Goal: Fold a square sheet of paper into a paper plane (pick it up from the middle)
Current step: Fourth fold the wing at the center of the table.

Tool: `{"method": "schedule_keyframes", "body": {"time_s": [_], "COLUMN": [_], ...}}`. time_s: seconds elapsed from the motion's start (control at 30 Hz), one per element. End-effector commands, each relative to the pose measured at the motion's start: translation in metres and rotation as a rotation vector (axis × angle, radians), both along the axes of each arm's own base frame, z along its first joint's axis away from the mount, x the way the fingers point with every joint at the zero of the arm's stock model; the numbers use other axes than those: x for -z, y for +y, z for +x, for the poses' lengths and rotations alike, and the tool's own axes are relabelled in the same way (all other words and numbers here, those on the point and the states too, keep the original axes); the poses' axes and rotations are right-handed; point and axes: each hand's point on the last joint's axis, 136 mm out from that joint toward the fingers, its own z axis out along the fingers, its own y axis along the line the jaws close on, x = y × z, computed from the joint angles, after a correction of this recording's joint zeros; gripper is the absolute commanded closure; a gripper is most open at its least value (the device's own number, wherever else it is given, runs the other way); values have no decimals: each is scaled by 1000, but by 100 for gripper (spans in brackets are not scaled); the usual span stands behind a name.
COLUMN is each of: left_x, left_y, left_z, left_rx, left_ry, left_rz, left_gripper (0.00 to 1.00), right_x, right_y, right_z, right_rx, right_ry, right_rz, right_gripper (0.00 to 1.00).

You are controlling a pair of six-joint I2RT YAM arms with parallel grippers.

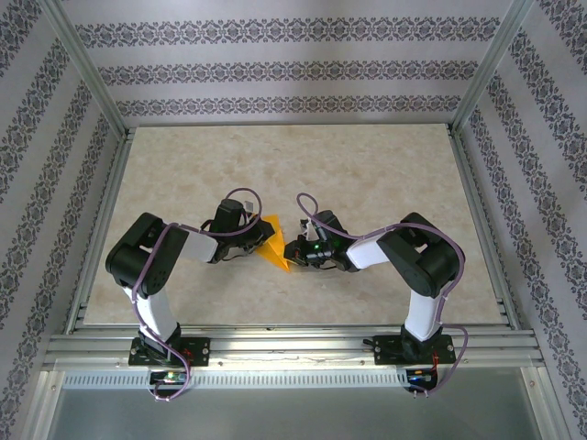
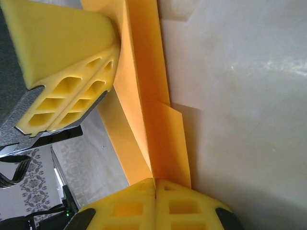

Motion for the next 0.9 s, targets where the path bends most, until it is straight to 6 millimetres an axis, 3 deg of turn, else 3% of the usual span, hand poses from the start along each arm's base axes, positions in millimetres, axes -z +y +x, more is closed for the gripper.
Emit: {"method": "schedule_keyframes", "body": {"time_s": [0.0,0.87], "left_x": [11,23], "left_y": [0,-1], "left_z": [-4,-6], "left_rx": [13,32], "left_ry": [17,54], "left_rz": [42,57], "left_gripper": [97,97], "right_x": [29,30], "right_y": [-17,-16], "right_z": [-15,-17], "right_rx": [3,-7], "right_ry": [97,108], "right_rz": [-96,-95], "right_gripper": [100,100]}}
